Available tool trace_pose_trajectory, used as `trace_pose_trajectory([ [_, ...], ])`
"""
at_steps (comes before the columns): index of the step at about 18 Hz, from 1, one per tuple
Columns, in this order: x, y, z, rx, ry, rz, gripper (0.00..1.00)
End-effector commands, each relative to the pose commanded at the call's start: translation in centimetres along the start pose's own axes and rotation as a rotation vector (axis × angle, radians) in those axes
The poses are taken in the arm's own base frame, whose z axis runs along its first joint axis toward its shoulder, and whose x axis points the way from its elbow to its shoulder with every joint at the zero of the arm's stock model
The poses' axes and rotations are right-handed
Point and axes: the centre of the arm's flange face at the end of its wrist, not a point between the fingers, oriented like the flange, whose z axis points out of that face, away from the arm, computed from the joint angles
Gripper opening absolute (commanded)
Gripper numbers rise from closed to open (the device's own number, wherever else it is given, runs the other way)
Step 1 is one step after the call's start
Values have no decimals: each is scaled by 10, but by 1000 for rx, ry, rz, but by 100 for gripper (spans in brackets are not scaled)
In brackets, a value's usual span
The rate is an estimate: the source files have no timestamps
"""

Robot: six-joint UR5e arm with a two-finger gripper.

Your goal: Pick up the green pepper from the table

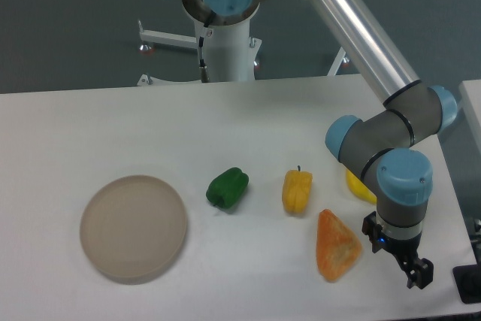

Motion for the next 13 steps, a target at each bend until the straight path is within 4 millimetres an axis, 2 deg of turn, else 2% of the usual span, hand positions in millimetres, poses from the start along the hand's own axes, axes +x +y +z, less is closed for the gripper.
trace_pose_trajectory([
  [6,3,-4,-8,5,-1,-16,100],
  [10,14,-1,-31,7,8,-38,100],
  [13,25,-1,-56,36,23,-148,100],
])
